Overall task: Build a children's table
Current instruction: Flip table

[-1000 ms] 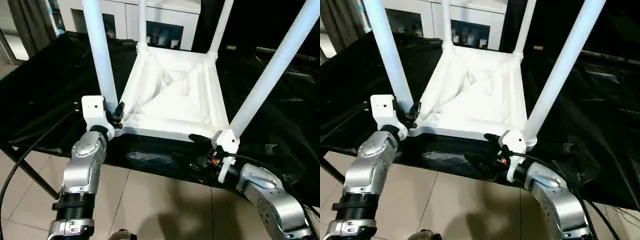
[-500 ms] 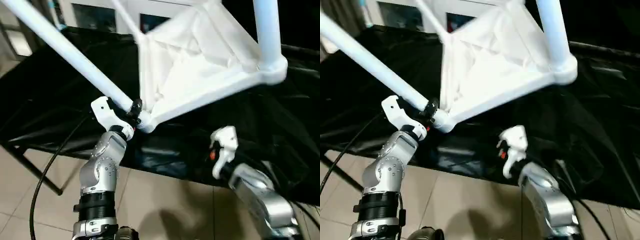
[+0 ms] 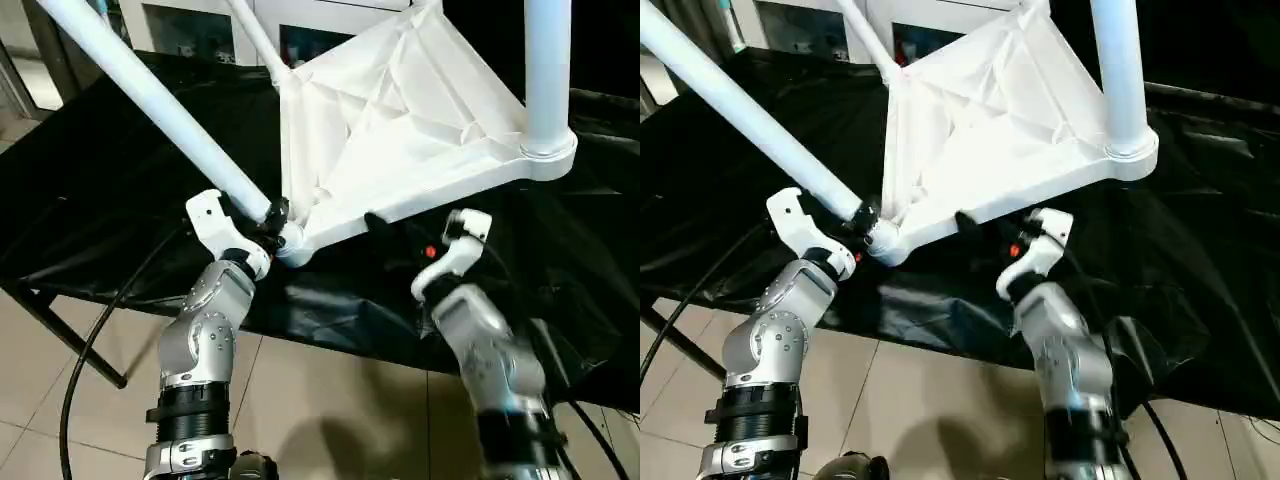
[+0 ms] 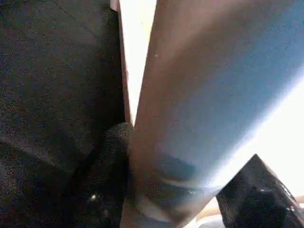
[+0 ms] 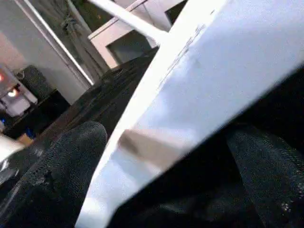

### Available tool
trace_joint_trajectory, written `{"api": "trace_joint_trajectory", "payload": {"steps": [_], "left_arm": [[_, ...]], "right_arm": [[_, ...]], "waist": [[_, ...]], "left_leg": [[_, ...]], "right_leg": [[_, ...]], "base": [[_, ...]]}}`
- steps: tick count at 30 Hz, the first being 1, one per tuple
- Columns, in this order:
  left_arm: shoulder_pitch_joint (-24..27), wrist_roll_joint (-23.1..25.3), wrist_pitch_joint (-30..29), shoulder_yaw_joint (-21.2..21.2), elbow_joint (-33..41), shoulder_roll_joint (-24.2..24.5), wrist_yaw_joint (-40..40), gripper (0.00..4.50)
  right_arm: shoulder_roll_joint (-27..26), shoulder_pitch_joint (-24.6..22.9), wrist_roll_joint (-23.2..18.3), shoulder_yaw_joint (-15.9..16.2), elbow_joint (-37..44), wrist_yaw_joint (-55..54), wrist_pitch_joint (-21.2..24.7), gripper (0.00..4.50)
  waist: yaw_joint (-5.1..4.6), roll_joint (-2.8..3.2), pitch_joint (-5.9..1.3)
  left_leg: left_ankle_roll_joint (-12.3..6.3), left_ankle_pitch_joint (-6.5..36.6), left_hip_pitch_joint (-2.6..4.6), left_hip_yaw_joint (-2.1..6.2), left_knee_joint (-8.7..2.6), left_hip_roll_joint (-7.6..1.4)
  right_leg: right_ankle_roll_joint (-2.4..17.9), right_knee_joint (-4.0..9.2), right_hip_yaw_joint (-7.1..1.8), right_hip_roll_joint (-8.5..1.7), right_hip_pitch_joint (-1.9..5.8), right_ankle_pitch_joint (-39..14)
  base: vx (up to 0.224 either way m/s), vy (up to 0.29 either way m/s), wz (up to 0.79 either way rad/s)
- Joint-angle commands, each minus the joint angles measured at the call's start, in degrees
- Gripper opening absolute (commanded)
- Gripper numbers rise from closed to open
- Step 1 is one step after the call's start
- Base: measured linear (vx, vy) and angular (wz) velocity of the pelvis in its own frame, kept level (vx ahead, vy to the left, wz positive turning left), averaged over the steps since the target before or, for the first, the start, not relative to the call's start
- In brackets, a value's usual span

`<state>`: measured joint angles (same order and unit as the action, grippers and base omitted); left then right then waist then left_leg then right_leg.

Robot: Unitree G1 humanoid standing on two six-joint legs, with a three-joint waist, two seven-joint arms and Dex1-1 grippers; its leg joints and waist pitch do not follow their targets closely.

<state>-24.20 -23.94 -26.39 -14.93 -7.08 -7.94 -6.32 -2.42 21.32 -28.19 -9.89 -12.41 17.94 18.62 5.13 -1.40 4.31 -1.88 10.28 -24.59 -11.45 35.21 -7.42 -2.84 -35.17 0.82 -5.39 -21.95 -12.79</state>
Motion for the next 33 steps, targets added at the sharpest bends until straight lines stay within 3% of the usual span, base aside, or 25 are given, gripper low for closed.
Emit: {"api": "trace_joint_trajectory", "payload": {"steps": [1, 7, 13, 21, 33], "left_arm": [[-0.6, -4.4, -0.7, 0.7, 2.9, -2.5, -0.8, 2.20], [-0.1, -4.9, -1.3, 1.2, 3.8, -2.7, -1.1, 2.20], [1.0, -5.3, -2.9, 2.3, 5.2, -2.9, -2.0, 2.20], [1.4, -5.6, -4.7, 3.4, 6.4, -3.2, -3.1, 2.20], [0.9, -5.4, -5.2, 3.1, 5.6, -3.1, -2.8, 2.20]], "right_arm": [[0.1, 1.9, -1.1, -1.4, -3.3, -1.3, -1.5, 4.50], [0.2, 6.9, -0.8, -4.2, -10.1, -3.1, -3.8, 4.50], [0.3, 12.0, -4.0, -8.0, -15.1, -2.8, -5.2, 4.50], [0.7, 16.8, -5.4, -10.6, -20.5, -1.3, -7.2, 4.50], [1.3, 17.2, -4.4, -10.7, -22.6, -0.1, -9.1, 3.51]], "waist": [[-0.02, -0.44, -4.63], [0.15, -0.53, -4.84], [0.30, -0.76, -5.05], [0.31, -0.29, -5.22], [0.37, -0.42, -5.21]], "left_leg": [[-2.85, 2.5, 3.04, 2.36, -4.52, -5.52], [-3.42, 1.0, 3.02, 2.15, -4.22, -5.45], [-4.57, -0.1, 2.97, 2.10, -3.97, -5.50], [-3.80, 1.0, 2.96, 2.03, -3.90, -5.39], [-3.20, 2.8, 2.80, 2.01, -3.95, -5.39]], "right_leg": [[15.5, 2.35, -1.25, -3.70, 1.59, 8.7], [15.7, 2.14, -1.16, -3.63, 1.61, 9.3], [16.0, 1.87, -1.07, -3.63, 1.69, 10.0], [16.0, 1.84, -1.01, -3.54, 1.63, 8.6], [16.1, 1.95, -1.05, -3.47, 1.57, 6.9]], "base": [[0.000, 0.000, 0.00], [0.000, 0.000, 0.00], [0.000, 0.000, 0.00], [0.000, 0.000, 0.00], [0.000, 0.000, 0.00]]}}
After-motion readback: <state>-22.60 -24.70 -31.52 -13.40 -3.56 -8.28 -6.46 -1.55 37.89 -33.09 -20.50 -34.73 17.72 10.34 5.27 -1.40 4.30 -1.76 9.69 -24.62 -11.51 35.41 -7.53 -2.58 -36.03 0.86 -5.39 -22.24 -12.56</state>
